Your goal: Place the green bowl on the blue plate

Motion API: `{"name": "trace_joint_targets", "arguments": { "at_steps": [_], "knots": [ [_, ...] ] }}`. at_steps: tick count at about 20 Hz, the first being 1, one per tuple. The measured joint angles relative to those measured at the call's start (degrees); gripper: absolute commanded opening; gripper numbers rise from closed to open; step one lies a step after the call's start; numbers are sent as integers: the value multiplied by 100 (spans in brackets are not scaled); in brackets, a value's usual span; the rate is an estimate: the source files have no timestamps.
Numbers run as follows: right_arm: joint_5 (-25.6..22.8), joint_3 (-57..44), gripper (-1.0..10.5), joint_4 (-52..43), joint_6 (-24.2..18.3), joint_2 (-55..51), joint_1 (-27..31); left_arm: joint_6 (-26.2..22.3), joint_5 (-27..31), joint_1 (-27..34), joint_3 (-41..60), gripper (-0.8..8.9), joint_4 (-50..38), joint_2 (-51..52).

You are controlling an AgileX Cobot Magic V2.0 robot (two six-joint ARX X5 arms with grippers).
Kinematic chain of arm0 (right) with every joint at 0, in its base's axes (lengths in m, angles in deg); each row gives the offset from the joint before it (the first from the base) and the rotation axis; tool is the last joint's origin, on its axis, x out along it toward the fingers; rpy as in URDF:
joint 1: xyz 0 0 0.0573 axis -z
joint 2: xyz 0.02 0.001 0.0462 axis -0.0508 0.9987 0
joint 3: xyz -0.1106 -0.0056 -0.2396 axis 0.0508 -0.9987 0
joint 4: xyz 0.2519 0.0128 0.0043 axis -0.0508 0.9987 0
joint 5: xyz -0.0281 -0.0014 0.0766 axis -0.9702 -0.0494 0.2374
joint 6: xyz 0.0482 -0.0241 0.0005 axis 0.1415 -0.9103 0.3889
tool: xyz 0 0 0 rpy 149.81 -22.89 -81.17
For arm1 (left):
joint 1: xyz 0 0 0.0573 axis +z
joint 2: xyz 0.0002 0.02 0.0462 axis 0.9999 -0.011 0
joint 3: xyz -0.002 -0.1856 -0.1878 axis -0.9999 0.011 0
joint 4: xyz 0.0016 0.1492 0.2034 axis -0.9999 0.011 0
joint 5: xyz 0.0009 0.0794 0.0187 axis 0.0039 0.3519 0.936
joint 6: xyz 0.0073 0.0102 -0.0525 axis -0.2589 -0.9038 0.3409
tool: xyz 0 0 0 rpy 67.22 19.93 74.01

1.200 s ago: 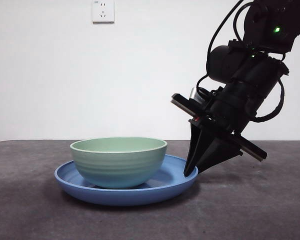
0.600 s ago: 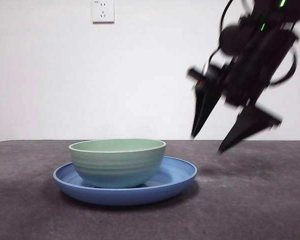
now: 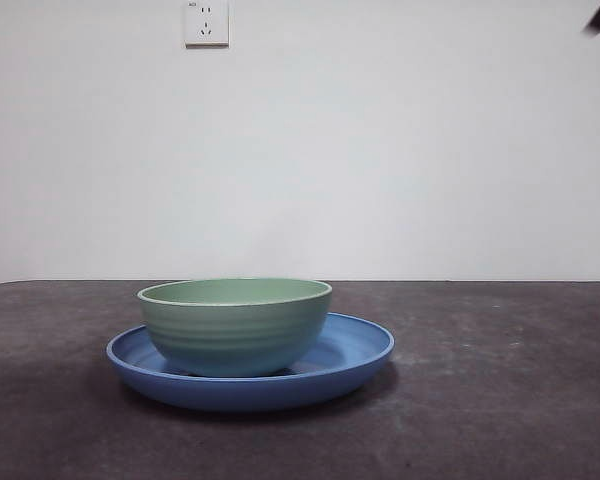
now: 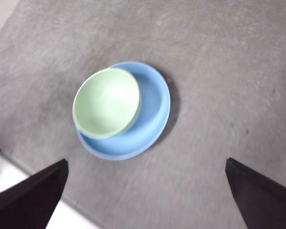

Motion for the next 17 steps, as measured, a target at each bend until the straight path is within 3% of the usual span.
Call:
{"name": "trace_joint_targets", "arguments": {
  "at_steps": [5, 9, 12, 13, 14, 15, 17],
  "knots": [
    [2, 0, 622, 990, -437, -1027, 0, 0, 0, 0, 0, 562, -2, 0],
    [9, 0, 615, 1019, -573, -1436, 0, 0, 0, 0, 0, 562, -2, 0],
    [7, 0, 512, 1016, -590, -1394, 0, 0, 0, 0, 0, 545, -4, 0],
    [4, 0, 227, 1016, -592, -1373, 0, -4, 0, 0, 0, 366, -4, 0],
    [4, 0, -33, 1016, -601, -1364, 0, -9, 0, 0, 0, 87, -15, 0],
    [2, 0, 31, 1008, -603, -1364, 0, -4, 0, 0, 0, 40, -35, 0],
    [4, 0, 18, 951, -612, -1366, 0, 9, 0, 0, 0, 33, -153, 0]
  ]
}}
